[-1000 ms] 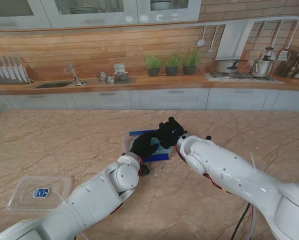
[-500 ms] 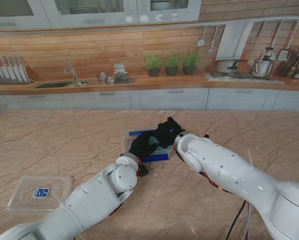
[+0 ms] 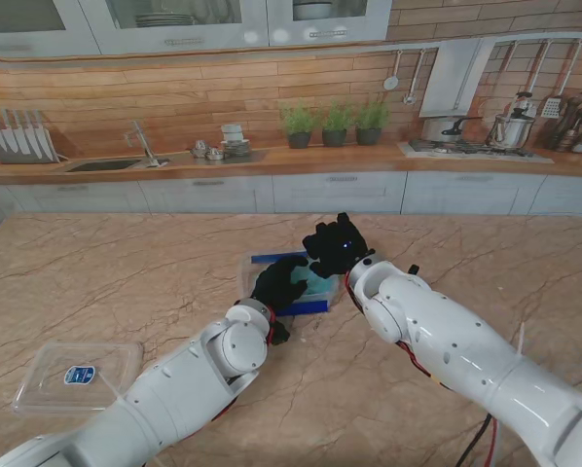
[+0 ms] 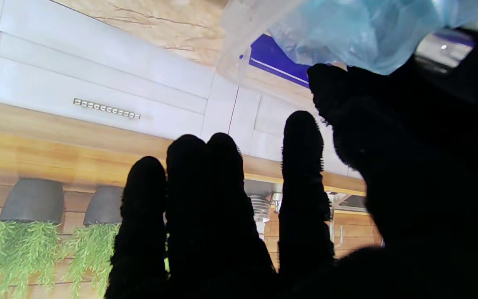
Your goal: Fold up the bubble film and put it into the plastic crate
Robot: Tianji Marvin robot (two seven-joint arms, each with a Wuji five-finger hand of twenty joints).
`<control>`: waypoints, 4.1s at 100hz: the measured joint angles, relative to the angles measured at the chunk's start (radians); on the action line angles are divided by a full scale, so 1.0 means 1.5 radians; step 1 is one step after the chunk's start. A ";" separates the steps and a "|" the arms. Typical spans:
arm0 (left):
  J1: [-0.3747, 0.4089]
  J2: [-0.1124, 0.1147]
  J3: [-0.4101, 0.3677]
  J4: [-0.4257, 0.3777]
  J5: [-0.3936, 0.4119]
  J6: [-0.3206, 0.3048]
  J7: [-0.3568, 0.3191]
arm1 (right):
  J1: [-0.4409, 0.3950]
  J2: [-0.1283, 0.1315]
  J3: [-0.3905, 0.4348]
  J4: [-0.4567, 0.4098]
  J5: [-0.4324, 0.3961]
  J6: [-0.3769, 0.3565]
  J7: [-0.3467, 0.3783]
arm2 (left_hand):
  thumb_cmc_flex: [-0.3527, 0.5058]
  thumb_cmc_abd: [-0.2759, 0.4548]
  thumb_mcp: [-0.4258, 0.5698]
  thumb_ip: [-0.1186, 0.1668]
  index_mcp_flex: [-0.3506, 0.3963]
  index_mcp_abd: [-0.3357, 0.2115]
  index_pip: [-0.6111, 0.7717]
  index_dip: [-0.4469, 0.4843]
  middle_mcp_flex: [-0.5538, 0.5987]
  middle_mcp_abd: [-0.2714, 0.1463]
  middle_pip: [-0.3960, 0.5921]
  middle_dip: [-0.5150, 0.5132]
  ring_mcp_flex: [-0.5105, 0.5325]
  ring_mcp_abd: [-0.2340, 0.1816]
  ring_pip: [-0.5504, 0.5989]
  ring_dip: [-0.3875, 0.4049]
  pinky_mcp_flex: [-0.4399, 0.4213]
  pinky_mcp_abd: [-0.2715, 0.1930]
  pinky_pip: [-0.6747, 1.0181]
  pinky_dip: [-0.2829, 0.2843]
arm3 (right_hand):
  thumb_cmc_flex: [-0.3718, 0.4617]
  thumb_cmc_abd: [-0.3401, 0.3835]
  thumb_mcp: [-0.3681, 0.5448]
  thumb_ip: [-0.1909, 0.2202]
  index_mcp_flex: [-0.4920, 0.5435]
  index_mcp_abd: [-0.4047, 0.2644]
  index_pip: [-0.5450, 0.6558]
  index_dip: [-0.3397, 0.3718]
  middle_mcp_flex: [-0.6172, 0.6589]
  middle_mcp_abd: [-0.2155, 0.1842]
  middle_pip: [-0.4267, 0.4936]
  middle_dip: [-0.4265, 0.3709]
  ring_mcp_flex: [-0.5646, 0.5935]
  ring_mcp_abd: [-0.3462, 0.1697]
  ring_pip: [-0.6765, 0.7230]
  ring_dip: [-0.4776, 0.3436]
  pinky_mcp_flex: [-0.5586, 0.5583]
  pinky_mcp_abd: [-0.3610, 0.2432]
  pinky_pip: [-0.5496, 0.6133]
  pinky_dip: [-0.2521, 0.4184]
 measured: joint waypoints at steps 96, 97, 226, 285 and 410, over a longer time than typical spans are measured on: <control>0.090 0.043 -0.081 -0.138 -0.019 -0.026 0.011 | 0.017 -0.013 -0.044 0.050 0.024 0.014 -0.005 | -0.033 0.006 -0.037 0.000 0.000 0.000 0.000 0.000 0.000 0.000 -0.005 -0.006 0.000 0.003 0.027 0.009 0.010 0.010 -0.016 -0.008 | 0.000 0.000 -0.009 0.000 0.009 -0.019 0.023 0.001 0.000 0.000 0.000 -0.009 0.000 0.000 -0.001 -0.007 0.000 0.002 0.000 0.000; 0.091 0.044 -0.082 -0.140 -0.020 -0.026 0.011 | 0.016 -0.012 -0.042 0.048 0.023 0.014 -0.005 | -0.033 0.006 -0.037 0.000 0.000 0.000 0.000 0.000 0.000 0.000 -0.005 -0.005 0.000 0.003 0.027 0.009 0.010 0.010 -0.016 -0.008 | 0.000 0.000 -0.009 0.000 0.009 -0.019 0.023 0.001 0.000 0.000 0.000 -0.009 0.000 0.000 -0.001 -0.007 0.000 0.003 0.000 0.000; 0.182 0.081 -0.170 -0.296 0.036 -0.062 0.032 | -0.111 0.033 0.139 -0.131 -0.101 0.003 0.009 | -0.034 0.014 -0.085 0.000 0.036 -0.001 0.000 -0.001 0.001 0.002 0.027 0.014 0.000 0.014 0.057 0.024 0.003 0.054 0.036 0.011 | -0.015 0.017 -0.039 -0.001 0.009 0.002 -0.015 0.003 0.000 0.005 -0.009 -0.016 0.000 0.003 -0.009 -0.008 -0.001 0.007 0.000 0.000; 0.411 0.177 -0.426 -0.583 0.201 -0.043 -0.212 | -0.382 -0.002 0.343 -0.370 0.213 0.003 0.044 | -0.021 0.106 -0.404 0.000 0.121 -0.016 -0.093 -0.008 0.080 0.016 0.002 0.016 0.053 0.049 0.049 0.036 0.011 0.115 0.070 0.025 | -0.084 0.144 -0.195 0.028 -0.144 0.094 -0.276 0.127 -0.073 0.034 -0.214 -0.157 -0.059 0.043 -0.294 -0.151 -0.041 0.065 -0.197 -0.072; 0.640 0.221 -0.628 -0.669 0.523 0.315 -0.296 | -0.607 -0.003 0.437 -0.537 0.211 -0.039 0.031 | -0.146 0.133 -0.435 0.000 0.313 0.074 -0.059 0.067 0.340 0.108 0.054 0.127 0.320 0.205 0.324 0.250 0.270 0.271 0.425 0.277 | -0.048 0.172 -0.231 0.045 -0.111 0.109 -0.289 0.130 -0.063 0.044 -0.258 -0.185 -0.066 0.061 -0.366 -0.177 -0.027 0.071 -0.255 -0.067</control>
